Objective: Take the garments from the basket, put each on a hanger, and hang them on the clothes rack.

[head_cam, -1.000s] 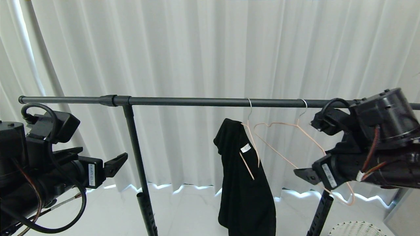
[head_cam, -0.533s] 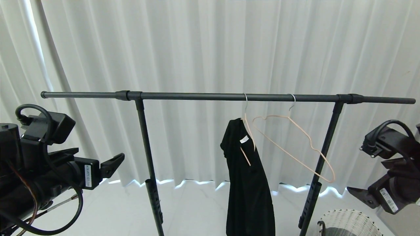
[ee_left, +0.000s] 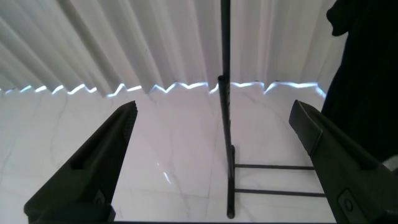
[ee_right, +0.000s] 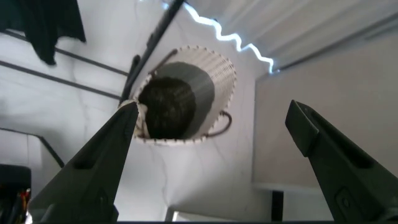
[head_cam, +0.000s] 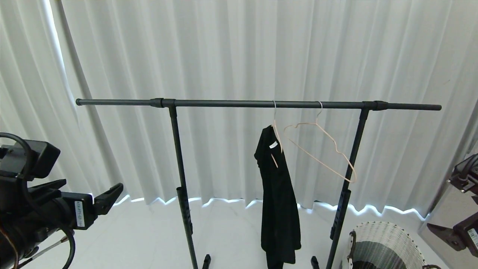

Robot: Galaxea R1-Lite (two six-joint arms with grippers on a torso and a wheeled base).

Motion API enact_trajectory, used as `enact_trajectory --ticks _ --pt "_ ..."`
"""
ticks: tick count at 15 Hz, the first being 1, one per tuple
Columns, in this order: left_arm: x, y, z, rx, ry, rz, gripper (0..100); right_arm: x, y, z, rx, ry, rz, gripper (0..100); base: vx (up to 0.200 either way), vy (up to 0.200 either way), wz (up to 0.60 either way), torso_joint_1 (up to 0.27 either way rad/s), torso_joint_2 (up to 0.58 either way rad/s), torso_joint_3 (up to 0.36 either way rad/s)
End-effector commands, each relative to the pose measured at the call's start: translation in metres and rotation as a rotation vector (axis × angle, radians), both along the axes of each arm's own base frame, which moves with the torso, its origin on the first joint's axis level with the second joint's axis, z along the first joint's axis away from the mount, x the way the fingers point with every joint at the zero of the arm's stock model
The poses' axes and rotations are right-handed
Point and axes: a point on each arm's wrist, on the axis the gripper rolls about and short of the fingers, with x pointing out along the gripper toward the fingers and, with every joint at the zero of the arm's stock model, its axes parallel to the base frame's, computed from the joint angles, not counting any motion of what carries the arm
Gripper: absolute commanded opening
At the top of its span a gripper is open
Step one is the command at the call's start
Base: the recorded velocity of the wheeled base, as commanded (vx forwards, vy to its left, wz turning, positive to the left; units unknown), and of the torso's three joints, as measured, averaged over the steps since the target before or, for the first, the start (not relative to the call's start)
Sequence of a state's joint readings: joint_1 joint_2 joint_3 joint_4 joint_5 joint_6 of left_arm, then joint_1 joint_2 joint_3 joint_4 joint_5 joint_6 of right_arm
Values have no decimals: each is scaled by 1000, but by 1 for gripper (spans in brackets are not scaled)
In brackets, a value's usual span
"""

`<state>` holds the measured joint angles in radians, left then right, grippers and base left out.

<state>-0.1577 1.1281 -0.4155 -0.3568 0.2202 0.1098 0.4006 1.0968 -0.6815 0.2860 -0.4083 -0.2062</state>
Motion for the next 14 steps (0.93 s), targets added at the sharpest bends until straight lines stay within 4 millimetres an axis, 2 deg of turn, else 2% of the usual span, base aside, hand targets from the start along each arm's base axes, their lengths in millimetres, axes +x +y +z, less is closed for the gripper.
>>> enact_trajectory --ticks 1,2,6,14 --pt "-11 5 1 -3 -27 25 100 -2 -3 1 4 -11 -15 100 -200 0 0 -2 7 2" --pt "-14 6 -1 1 -28 28 100 -3 -4 2 7 -17 -16 100 -200 0 0 7 7 7" --pt "-23 9 -3 12 -41 45 100 -4 -4 2 5 -21 -18 100 0 0 0 -14 15 19" --pt "-22 13 -4 9 -34 77 100 -10 -7 2 -5 -35 -35 100 0 0 0 -199 467 251"
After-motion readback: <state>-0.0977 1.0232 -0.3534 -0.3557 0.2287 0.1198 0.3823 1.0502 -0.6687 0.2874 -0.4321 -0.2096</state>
